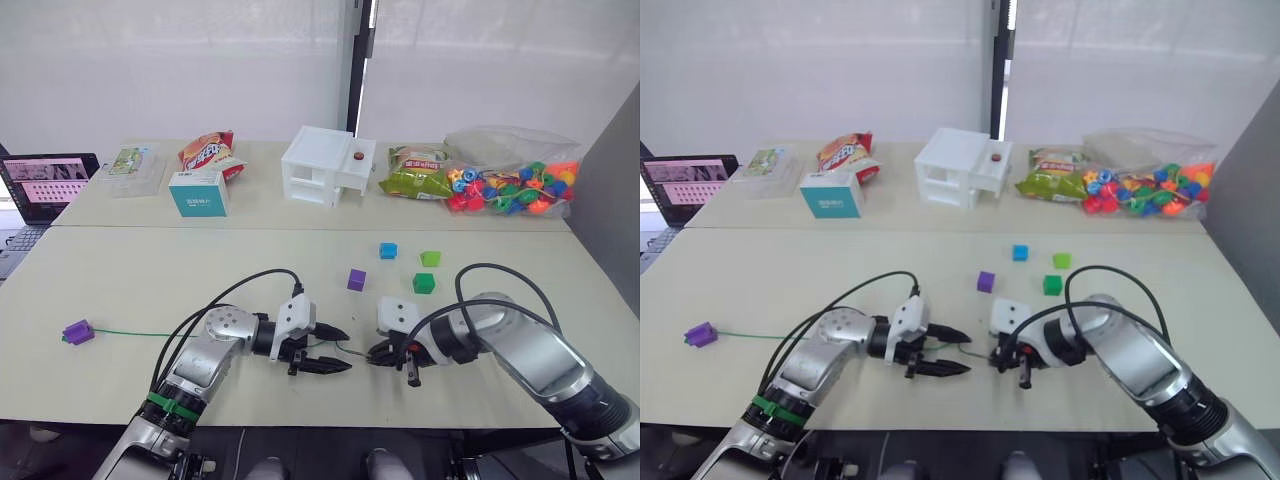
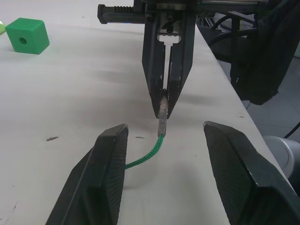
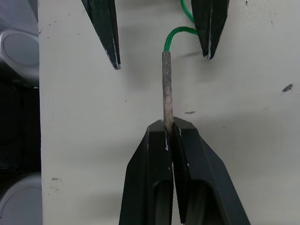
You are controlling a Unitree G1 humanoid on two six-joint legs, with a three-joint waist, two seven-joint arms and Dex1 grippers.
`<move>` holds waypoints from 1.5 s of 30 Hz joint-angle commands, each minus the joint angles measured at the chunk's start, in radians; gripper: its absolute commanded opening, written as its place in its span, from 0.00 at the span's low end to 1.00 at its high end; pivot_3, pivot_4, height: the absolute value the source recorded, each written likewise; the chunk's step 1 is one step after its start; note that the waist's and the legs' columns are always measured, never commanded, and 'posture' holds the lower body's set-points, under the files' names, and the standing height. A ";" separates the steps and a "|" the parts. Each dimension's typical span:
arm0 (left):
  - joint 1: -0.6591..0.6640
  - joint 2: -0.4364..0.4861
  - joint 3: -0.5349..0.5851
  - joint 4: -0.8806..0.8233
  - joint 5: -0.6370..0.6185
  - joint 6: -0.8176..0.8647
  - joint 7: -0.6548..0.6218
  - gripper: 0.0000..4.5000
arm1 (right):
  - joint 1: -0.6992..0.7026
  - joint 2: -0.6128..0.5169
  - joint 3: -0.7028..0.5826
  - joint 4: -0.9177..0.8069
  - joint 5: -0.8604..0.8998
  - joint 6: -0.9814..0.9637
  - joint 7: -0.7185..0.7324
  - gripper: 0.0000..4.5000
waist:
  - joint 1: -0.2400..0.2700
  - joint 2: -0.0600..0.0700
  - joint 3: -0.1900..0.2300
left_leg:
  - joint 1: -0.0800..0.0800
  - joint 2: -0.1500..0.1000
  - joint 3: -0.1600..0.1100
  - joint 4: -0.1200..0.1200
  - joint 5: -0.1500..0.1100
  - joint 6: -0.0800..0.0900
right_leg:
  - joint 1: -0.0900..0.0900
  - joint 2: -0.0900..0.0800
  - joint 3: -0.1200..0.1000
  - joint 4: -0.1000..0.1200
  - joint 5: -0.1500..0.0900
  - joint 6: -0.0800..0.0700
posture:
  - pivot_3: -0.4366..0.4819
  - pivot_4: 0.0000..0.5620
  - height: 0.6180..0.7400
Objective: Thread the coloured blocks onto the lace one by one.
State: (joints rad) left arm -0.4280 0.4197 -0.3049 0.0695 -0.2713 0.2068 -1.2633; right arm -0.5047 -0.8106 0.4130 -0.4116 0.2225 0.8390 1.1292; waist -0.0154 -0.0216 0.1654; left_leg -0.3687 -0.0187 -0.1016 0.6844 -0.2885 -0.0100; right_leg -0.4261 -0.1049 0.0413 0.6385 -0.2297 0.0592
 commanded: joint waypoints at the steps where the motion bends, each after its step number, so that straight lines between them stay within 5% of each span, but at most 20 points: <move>1: 0.007 -0.016 -0.006 -0.022 -0.004 0.000 0.018 0.59 | -0.011 -0.002 -0.019 -0.023 0.023 0.006 0.000 0.00 | 0.000 0.000 0.000 | 0.000 0.000 0.000 0.000 0.000 0.000 | 0.000 0.000 0.000 0.000 0.000 0.000 | 0.48 0.27 1.00; 4: 0.007 -0.023 -0.013 -0.028 -0.010 0.013 0.020 0.59 | -0.010 -0.002 -0.018 -0.023 0.021 0.004 -0.001 0.00 | 0.001 0.000 0.000 | 0.000 0.000 0.000 0.000 0.000 0.000 | 0.000 0.000 0.000 0.000 0.000 0.000 | 0.48 0.27 1.00; 12: 0.006 -0.016 -0.025 -0.019 -0.001 0.002 0.012 0.04 | -0.006 -0.001 -0.020 -0.026 0.022 0.007 -0.004 0.00 | 0.001 0.000 0.000 | 0.000 0.000 0.000 0.000 0.000 0.000 | 0.000 0.000 0.000 -0.001 0.000 0.000 | 0.48 0.27 1.00; 20: -0.009 -0.023 -0.023 0.012 0.005 -0.023 0.015 0.01 | -0.005 0.003 -0.035 -0.047 0.077 0.070 -0.009 0.00 | 0.001 0.000 0.000 | 0.000 0.000 0.000 0.000 0.000 0.000 | 0.000 0.000 0.000 -0.001 0.000 0.000 | 0.48 0.27 1.00; 23: -0.009 -0.023 -0.020 0.015 0.004 -0.026 0.016 0.00 | 0.008 -0.013 -0.072 -0.061 0.105 0.083 -0.007 0.22 | 0.001 0.000 0.000 | 0.000 0.000 0.000 0.000 0.000 0.000 | 0.000 0.000 0.000 -0.001 0.000 0.000 | 0.48 0.27 1.00; 33: 0.040 0.017 0.041 0.034 -0.013 -0.036 0.041 0.00 | 0.171 0.103 -0.618 -0.048 0.361 0.124 -0.188 0.98 | 0.002 0.000 0.000 | 0.000 0.000 -0.001 -0.001 0.000 0.000 | 0.002 0.000 -0.001 -0.005 0.000 0.000 | 0.48 0.27 1.00; 38: 0.053 0.021 0.047 0.027 -0.012 -0.039 0.046 0.00 | 0.162 0.183 -0.722 0.022 0.327 0.038 -0.356 0.98 | 0.002 0.001 0.000 | 0.001 0.000 0.000 -0.001 0.000 0.000 | 0.002 0.000 0.000 -0.005 0.000 0.000 | 0.48 0.27 1.00; 42: 0.067 -0.004 0.049 -0.001 -0.024 -0.057 0.054 0.00 | 0.069 0.232 -0.669 0.352 0.078 -0.157 -0.640 0.98 | 0.000 0.001 0.000 | 0.001 0.000 0.001 -0.001 0.000 0.000 | 0.003 -0.001 0.000 -0.006 0.001 0.001 | 0.48 0.27 1.00; 45: 0.081 -0.011 0.054 -0.029 -0.023 -0.044 0.069 0.00 | -0.003 0.278 -0.698 0.468 0.109 -0.198 -0.651 0.98 | -0.001 0.002 -0.001 | 0.001 0.000 0.002 -0.003 0.001 -0.001 | 0.002 -0.001 0.001 -0.005 0.001 0.001 | 0.48 0.27 1.00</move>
State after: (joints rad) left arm -0.3438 0.4138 -0.2596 0.0856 -0.2779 0.1727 -1.2039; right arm -0.4759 -0.5410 -0.2603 0.0423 0.3225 0.6849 0.4919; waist -0.0169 -0.0200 0.1647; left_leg -0.3676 -0.0189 -0.0993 0.6807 -0.2878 -0.0111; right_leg -0.4250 -0.1058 0.0425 0.6331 -0.2288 0.0599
